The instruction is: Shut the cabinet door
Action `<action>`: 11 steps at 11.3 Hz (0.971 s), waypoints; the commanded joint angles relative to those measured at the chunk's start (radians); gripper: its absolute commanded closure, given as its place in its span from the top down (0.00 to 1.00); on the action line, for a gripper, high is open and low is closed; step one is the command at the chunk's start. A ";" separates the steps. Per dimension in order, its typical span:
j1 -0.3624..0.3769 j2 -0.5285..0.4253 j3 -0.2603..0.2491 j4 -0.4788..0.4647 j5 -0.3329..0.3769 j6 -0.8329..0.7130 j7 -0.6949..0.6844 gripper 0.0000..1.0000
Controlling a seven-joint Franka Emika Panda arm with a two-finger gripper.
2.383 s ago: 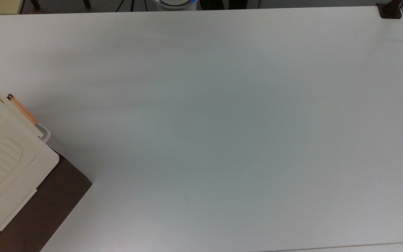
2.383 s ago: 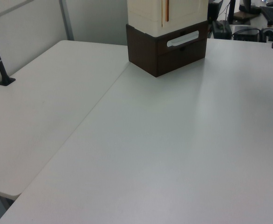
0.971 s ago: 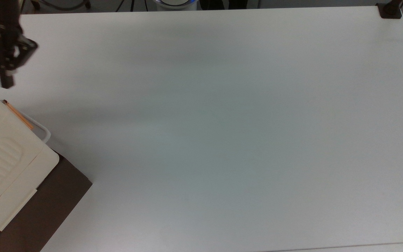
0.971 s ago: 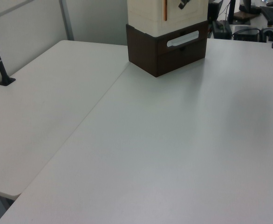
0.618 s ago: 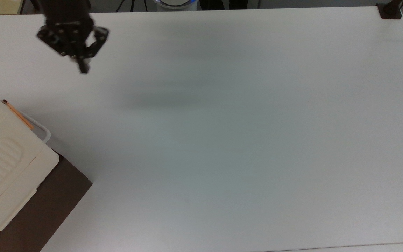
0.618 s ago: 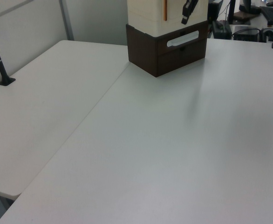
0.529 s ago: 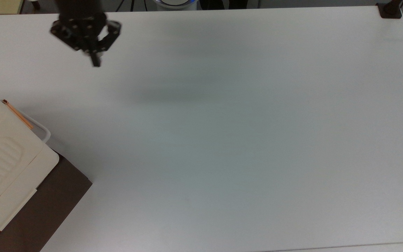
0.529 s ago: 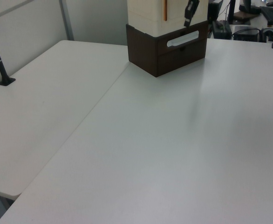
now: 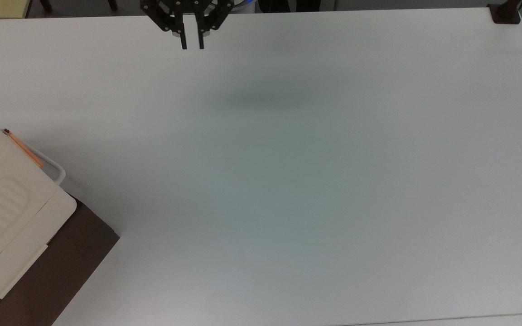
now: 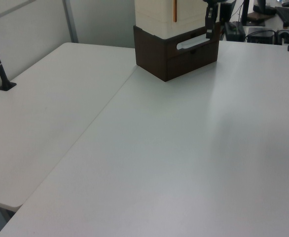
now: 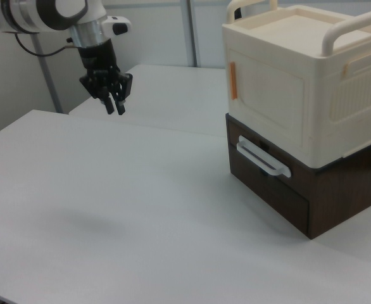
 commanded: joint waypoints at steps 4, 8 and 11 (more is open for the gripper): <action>0.062 -0.033 -0.005 -0.077 -0.059 -0.013 0.076 1.00; 0.078 -0.029 -0.005 -0.072 -0.058 -0.013 0.148 1.00; -0.022 -0.040 0.079 -0.071 -0.042 -0.013 0.145 1.00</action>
